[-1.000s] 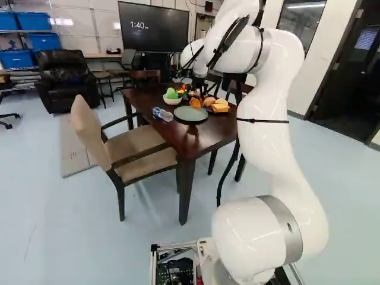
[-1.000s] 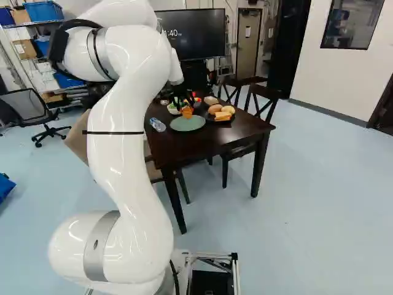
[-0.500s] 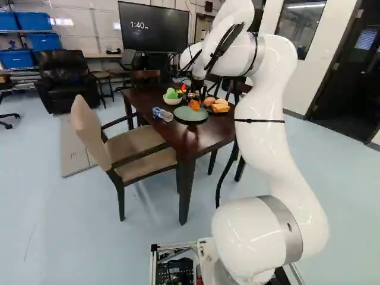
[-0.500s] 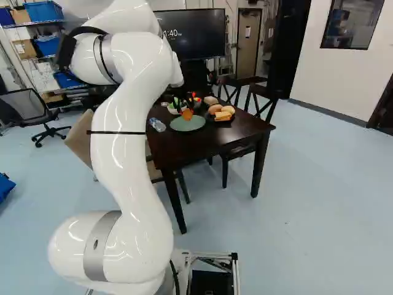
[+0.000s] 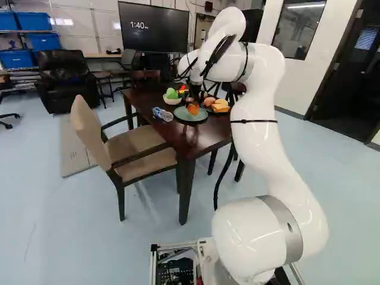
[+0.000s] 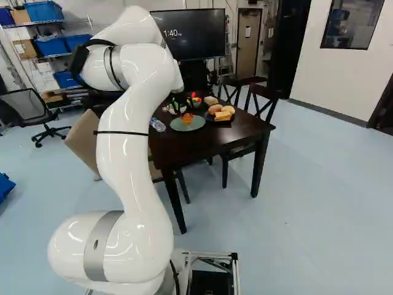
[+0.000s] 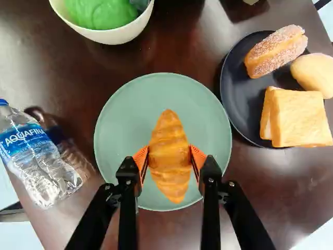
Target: Move the croissant to the empty plate
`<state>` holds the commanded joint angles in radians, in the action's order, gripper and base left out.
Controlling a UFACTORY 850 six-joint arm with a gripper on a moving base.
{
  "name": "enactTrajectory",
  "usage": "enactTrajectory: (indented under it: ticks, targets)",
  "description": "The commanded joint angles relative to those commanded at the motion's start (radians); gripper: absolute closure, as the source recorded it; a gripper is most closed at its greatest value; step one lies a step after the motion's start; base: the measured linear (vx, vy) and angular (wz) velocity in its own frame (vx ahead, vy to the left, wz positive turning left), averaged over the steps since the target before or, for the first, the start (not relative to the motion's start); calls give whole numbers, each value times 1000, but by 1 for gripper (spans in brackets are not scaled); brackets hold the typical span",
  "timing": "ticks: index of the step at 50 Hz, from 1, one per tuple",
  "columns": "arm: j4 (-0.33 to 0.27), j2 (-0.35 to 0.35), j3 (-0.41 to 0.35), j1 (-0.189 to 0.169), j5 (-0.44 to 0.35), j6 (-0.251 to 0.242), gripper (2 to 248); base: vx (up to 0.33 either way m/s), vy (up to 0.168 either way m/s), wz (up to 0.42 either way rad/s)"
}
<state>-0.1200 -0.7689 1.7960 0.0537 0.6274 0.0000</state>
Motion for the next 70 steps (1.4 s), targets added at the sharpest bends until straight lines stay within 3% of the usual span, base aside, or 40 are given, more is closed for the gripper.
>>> enactTrajectory:
  ticks: [17,18,22,23,27,28,33,34,53,70]
  targets:
    - [0,-19,5,0,0,0,124,0,0,0]
    - [0,-19,5,0,0,0,108,0,0,0]
    - [0,-19,5,0,0,0,108,0,0,0]
    - [0,-19,5,0,0,0,77,0,0,0]
    - [0,-19,5,0,0,0,77,0,0,0]
    - [0,-19,5,0,0,0,44,0,0,0]
    - [0,-19,5,0,0,0,44,0,0,0]
    - [0,-19,5,0,0,0,9,0,0,0]
    - [0,-9,2,0,0,0,3,0,0,0]
    - [0,61,-56,1,0,0,3,0,0,0]
